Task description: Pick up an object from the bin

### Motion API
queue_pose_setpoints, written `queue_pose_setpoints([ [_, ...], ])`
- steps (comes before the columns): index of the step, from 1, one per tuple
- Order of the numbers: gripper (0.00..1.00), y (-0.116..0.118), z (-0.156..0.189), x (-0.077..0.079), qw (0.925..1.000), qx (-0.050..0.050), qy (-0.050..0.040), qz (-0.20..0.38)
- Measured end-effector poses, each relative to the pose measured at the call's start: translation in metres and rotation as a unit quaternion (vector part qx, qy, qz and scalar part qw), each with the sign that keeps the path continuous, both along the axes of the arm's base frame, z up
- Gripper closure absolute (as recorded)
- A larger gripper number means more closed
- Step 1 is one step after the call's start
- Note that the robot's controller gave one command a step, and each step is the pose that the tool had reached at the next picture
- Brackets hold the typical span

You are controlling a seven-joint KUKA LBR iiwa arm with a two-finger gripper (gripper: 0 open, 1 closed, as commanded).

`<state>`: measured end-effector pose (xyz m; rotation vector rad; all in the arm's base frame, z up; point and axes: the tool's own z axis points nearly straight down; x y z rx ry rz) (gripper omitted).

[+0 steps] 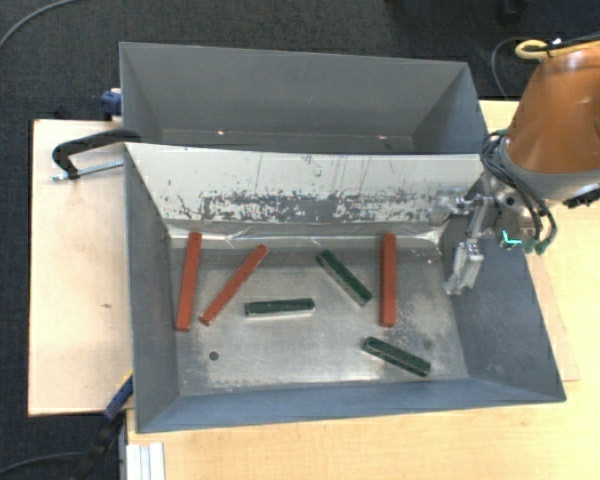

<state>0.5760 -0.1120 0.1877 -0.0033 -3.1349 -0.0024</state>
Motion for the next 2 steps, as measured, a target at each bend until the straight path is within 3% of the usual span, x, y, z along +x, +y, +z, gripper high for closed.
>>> queue_pose_setpoints([
  [1,0.0,0.067,-0.119,0.014,0.9925,0.001,-0.0011,0.122],
  [2,0.0,0.072,-0.116,-0.019,0.9434,0.001,-0.0039,0.332],
])
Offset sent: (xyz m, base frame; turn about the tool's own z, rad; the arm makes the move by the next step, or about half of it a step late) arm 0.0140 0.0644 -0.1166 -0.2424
